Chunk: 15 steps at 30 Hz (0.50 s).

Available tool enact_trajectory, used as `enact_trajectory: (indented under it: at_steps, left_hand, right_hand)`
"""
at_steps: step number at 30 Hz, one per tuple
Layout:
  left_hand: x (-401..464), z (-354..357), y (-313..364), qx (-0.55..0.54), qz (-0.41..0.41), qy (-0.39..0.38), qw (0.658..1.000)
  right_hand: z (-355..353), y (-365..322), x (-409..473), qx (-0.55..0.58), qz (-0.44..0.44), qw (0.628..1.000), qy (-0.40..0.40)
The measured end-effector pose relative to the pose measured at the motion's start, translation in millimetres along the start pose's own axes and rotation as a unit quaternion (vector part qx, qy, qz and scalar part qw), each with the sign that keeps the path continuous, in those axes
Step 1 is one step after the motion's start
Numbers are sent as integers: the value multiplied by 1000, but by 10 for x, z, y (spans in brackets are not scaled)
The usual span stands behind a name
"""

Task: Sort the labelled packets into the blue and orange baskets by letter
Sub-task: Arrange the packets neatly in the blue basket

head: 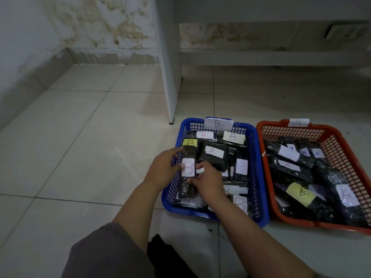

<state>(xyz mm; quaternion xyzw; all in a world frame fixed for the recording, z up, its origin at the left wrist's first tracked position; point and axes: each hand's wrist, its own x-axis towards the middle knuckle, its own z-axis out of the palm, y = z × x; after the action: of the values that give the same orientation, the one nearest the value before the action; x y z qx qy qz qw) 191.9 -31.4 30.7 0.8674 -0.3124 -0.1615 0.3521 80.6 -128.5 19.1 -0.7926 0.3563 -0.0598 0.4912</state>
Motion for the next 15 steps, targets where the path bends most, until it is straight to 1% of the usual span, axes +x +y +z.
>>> enact_trajectory:
  at_steps: [1,3,4,6,8,10,12,15]
  left_hand:
    - [-11,13,-31,49,6,-28,998]
    - [-46,42,-70,169,12,-77,983]
    - [-63,55,-79,210,17,-92,973]
    - [-78,75,-85,258,34,-112,959]
    - [-72,89,-85,286,45,-110,951]
    - [-70,84,-75,292,47,-106,950]
    - [-73,89,-94,274,50,-102,955]
    - [-94,137,-131,254,47,-117,959]
  right_hand:
    - [84,3,-4,-1,4,1000,-12]
    - [173,20,-14,-17,6,999,-39]
    - [190,37,-15,-37,2,998,-50]
    - [159,80,-6,-76,-9,995,-56]
    - [48,145,23,-103,-32,994,-32]
    - [-101,240,78,-144,-60,988,-15]
    - [-224,347,141,-201,-89,975,-26]
    - [-263,445,180,-260,-129,955,-68]
